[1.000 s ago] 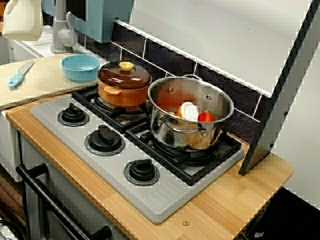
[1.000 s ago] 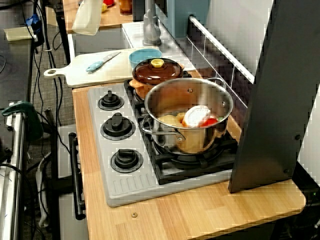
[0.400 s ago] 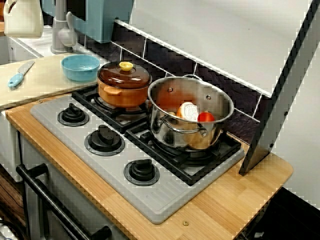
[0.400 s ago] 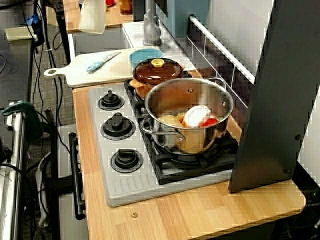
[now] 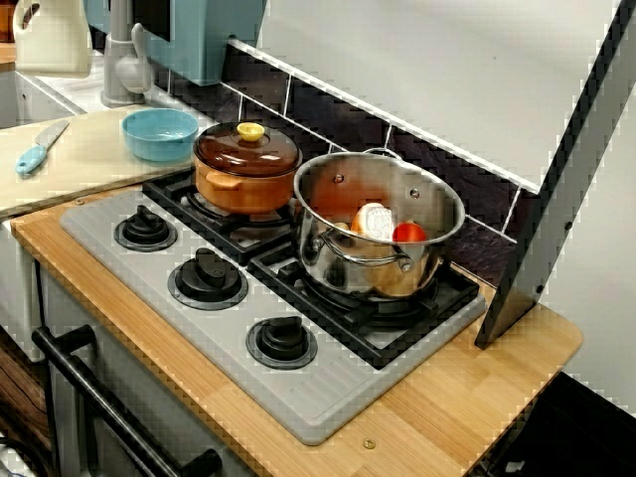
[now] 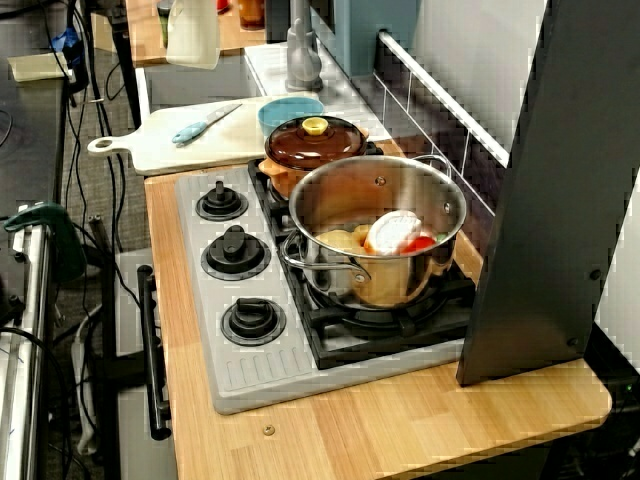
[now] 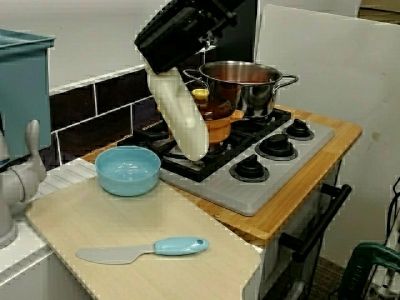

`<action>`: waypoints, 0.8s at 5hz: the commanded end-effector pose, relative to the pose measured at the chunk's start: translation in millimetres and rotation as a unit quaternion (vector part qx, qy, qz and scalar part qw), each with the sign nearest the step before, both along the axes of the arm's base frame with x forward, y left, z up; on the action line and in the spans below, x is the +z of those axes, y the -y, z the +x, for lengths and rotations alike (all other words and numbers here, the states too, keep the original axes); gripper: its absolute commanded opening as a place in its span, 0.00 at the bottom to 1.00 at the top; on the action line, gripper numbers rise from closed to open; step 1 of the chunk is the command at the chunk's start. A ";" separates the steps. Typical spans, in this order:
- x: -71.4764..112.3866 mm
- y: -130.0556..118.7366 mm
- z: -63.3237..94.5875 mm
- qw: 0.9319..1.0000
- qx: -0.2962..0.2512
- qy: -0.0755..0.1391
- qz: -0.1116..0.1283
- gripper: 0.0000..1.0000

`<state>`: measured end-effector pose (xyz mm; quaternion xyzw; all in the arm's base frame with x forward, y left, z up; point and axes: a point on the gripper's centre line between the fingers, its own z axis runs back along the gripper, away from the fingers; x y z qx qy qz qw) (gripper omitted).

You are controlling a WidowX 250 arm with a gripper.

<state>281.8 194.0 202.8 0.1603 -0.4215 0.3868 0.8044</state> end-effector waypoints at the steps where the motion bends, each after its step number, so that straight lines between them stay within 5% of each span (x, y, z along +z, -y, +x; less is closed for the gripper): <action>1: -1.6 6.1 -2.8 1.000 -0.001 0.018 0.023 0.00; 4: -10.4 21.4 1.9 0.998 0.006 0.053 0.023 0.00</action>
